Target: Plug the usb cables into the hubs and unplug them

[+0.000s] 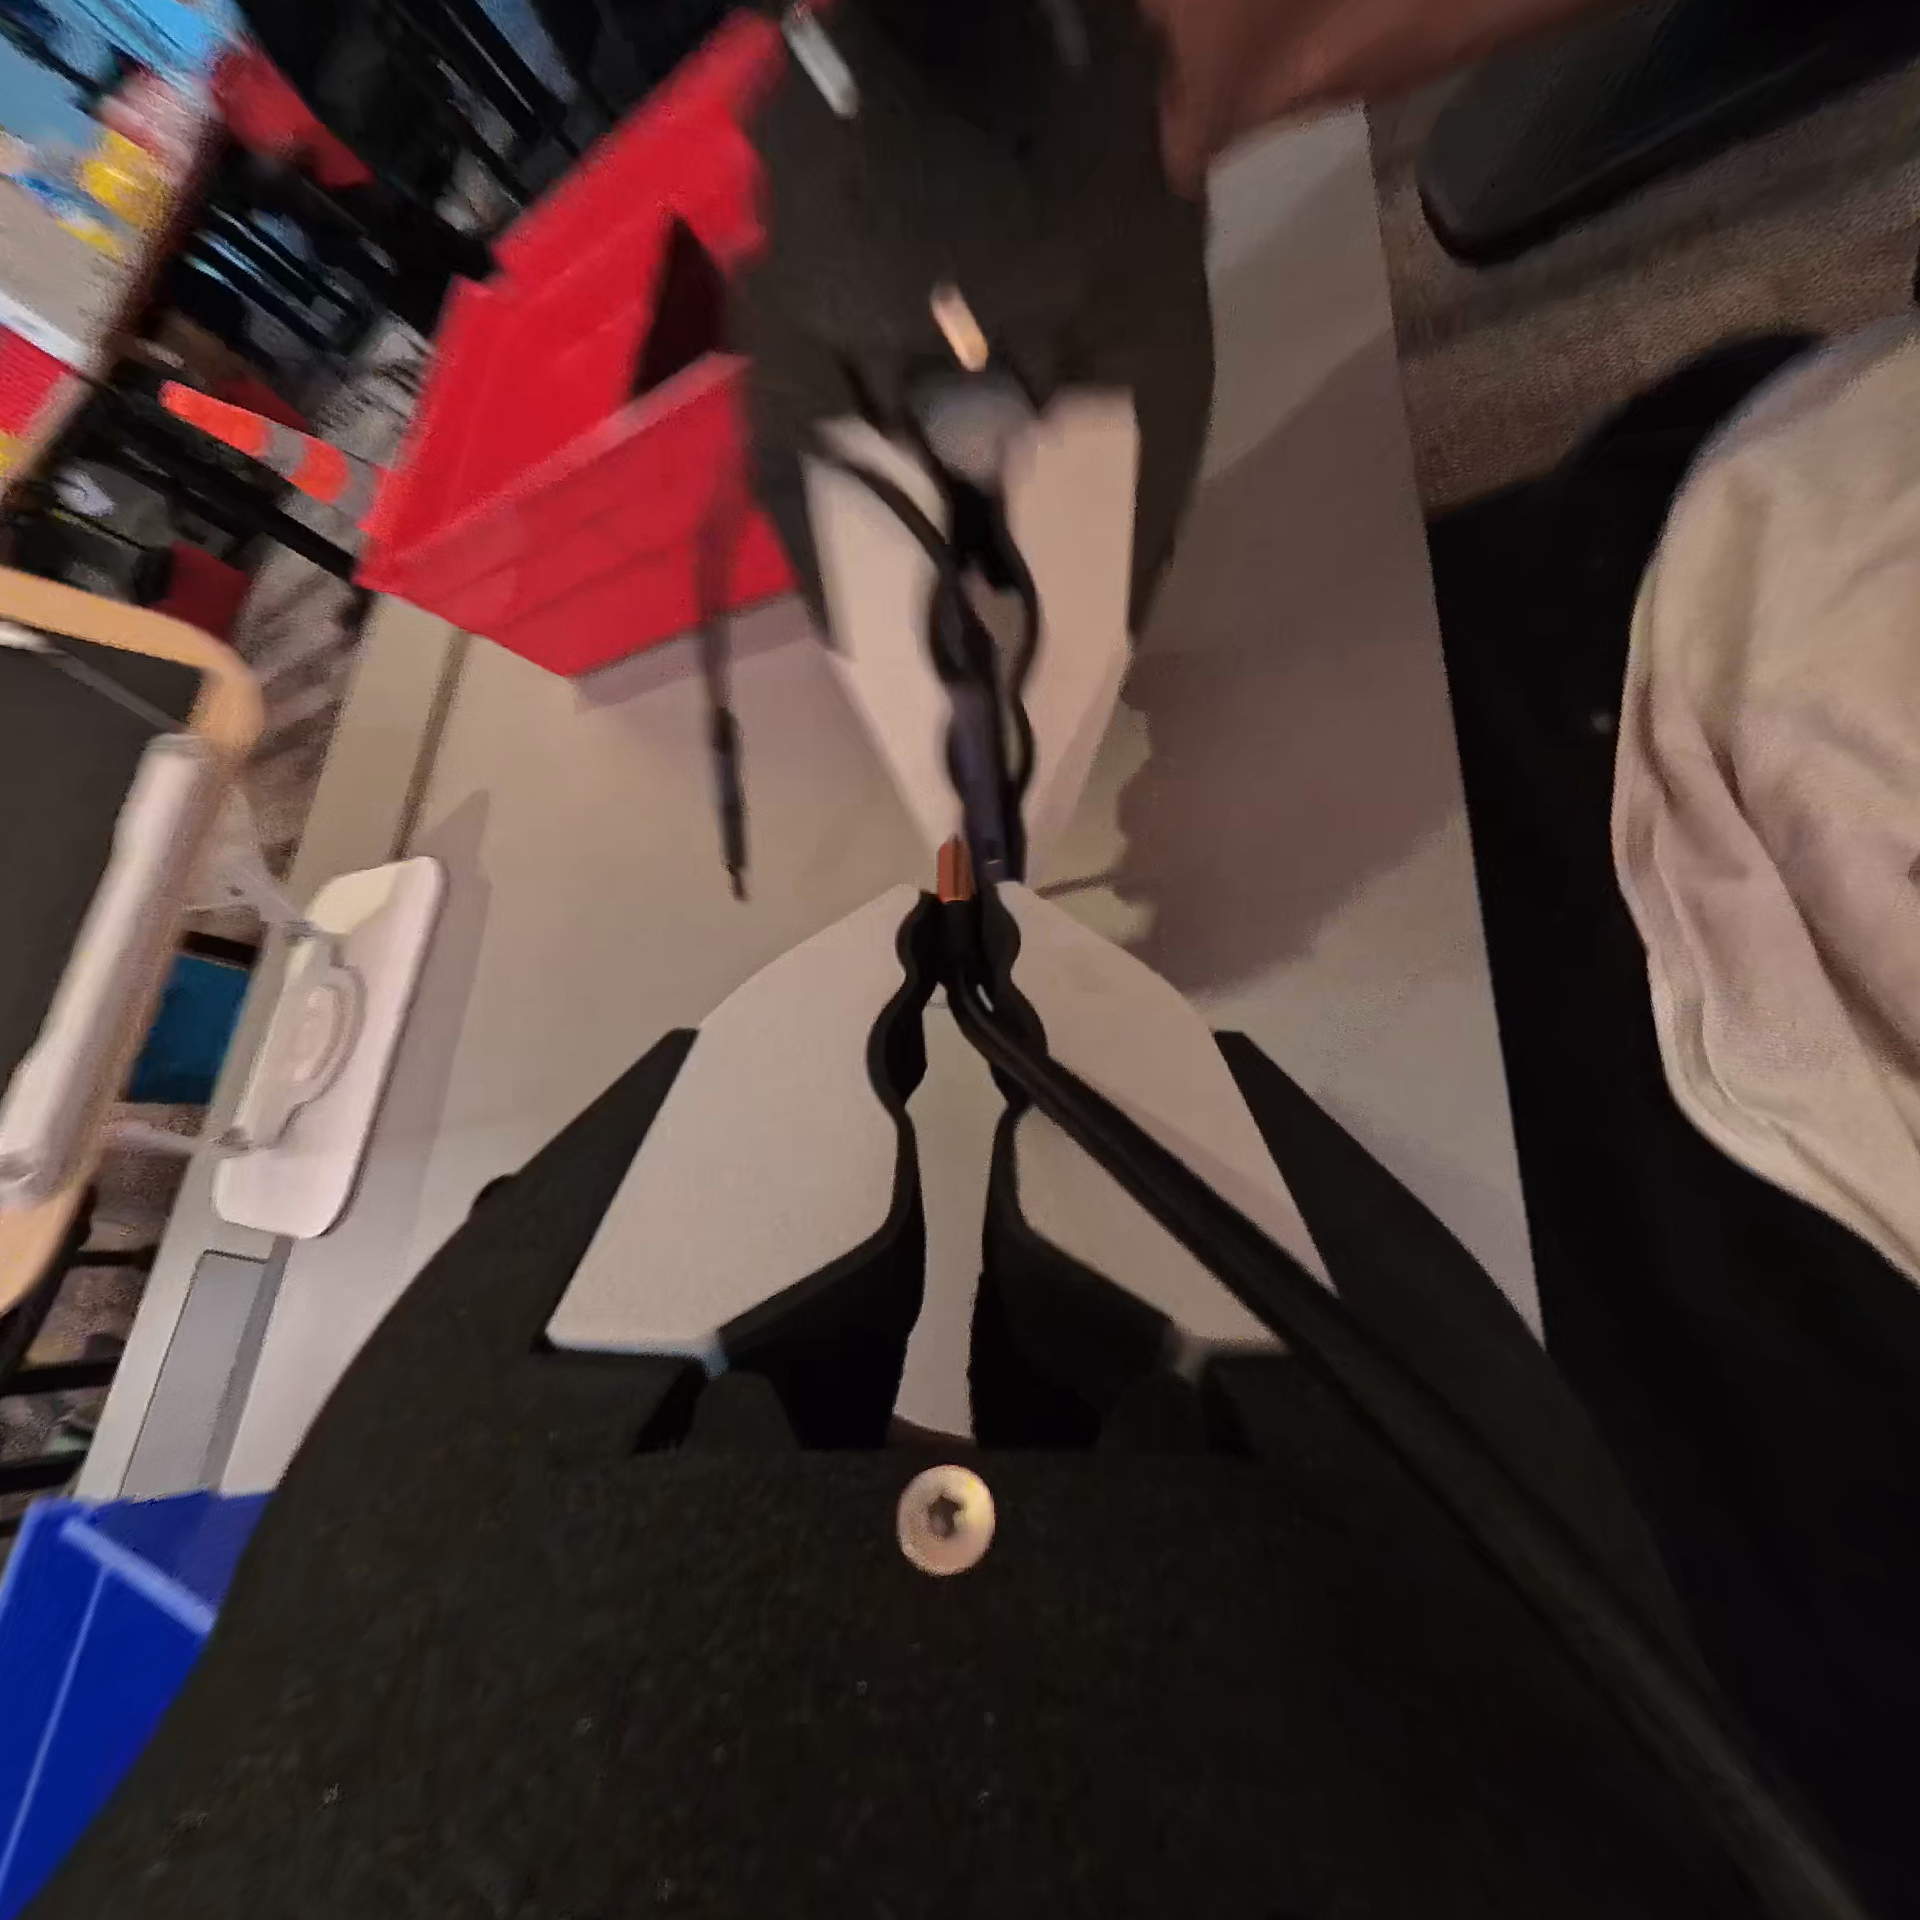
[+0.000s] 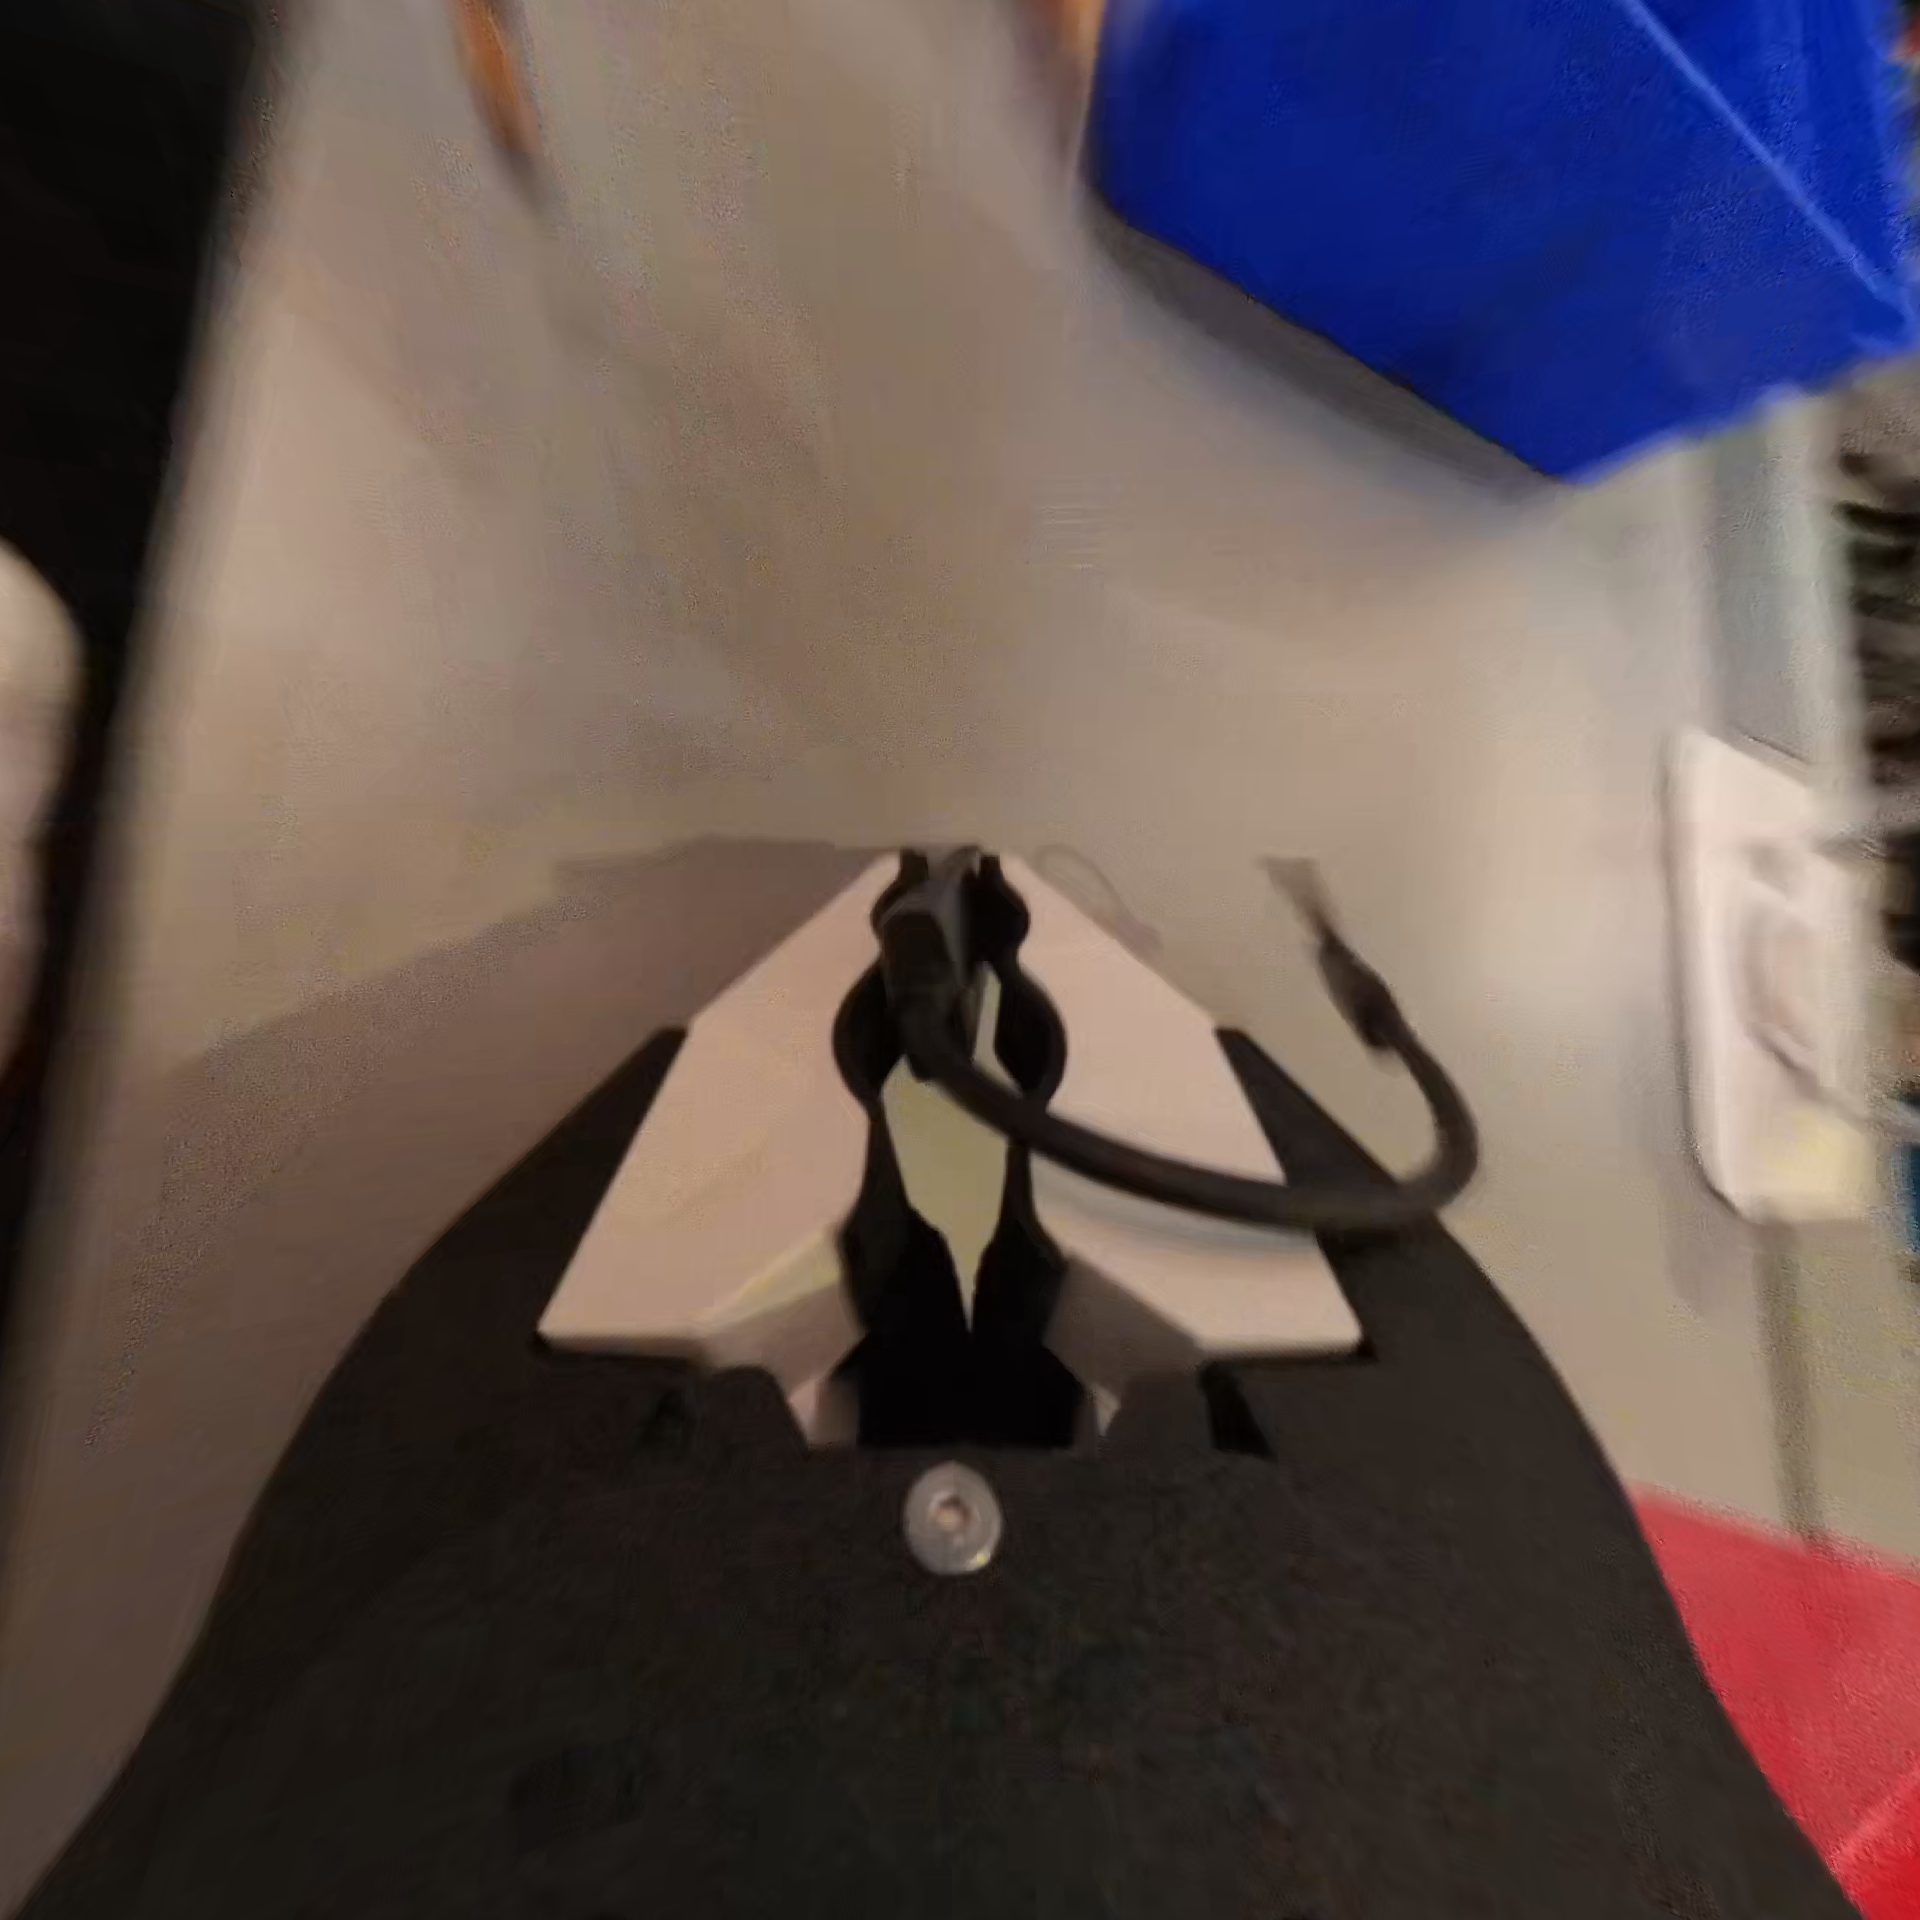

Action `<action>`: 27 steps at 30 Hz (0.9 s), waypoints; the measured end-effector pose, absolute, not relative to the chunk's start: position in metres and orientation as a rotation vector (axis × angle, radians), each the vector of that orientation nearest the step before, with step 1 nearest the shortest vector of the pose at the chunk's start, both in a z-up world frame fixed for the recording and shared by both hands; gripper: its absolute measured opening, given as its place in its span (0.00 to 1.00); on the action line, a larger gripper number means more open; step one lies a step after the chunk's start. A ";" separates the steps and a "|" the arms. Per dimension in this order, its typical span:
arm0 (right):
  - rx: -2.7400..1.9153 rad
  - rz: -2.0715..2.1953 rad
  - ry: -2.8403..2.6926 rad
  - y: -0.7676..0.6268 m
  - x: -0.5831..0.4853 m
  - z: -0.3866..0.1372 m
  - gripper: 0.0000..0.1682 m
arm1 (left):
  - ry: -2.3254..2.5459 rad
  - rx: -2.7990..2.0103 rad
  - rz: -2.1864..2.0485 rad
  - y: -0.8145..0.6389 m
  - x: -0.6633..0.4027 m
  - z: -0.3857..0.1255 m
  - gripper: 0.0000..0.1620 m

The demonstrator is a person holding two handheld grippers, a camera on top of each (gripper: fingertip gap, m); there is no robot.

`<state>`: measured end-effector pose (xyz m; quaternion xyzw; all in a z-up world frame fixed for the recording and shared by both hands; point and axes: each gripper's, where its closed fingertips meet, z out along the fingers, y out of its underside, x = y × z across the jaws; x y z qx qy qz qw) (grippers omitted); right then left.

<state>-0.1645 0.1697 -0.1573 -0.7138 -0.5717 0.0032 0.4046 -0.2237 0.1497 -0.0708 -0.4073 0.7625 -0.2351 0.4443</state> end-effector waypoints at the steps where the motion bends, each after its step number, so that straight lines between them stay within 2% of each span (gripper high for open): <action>1: -1.783 0.135 -1.348 0.169 -0.162 -0.149 0.05 | 1.811 -1.028 -0.639 0.158 -0.231 -0.049 0.04; 2: -1.756 0.367 -1.217 0.163 -0.178 -0.123 0.04 | 1.770 -1.032 -0.631 0.166 -0.238 -0.036 0.04; 3: -1.702 0.329 -1.204 0.166 -0.186 -0.107 0.04 | 1.772 -1.018 -0.555 0.171 -0.239 -0.034 0.04; 8: -1.677 0.285 -1.184 0.177 -0.198 -0.111 0.04 | 1.710 -1.126 -0.569 0.182 -0.228 -0.051 0.04; 11: -1.648 0.323 -1.112 0.179 -0.192 -0.100 0.04 | 1.515 -1.319 -0.591 0.210 -0.227 -0.059 0.04; 16: -1.643 0.424 -0.918 0.185 -0.171 -0.065 0.04 | 1.121 -1.569 -0.897 0.211 -0.234 -0.078 0.04; 19: -1.642 0.429 -0.840 0.183 -0.156 -0.027 0.04 | 1.076 -1.636 -0.862 0.200 -0.240 -0.098 0.04; 24: -1.661 0.331 -0.750 0.181 -0.095 0.041 0.04 | 1.119 -1.504 -0.792 0.193 -0.246 -0.083 0.04; 27: -1.845 0.154 -0.640 0.213 -0.015 0.047 0.04 | 1.132 -1.536 -0.779 0.196 -0.249 -0.092 0.04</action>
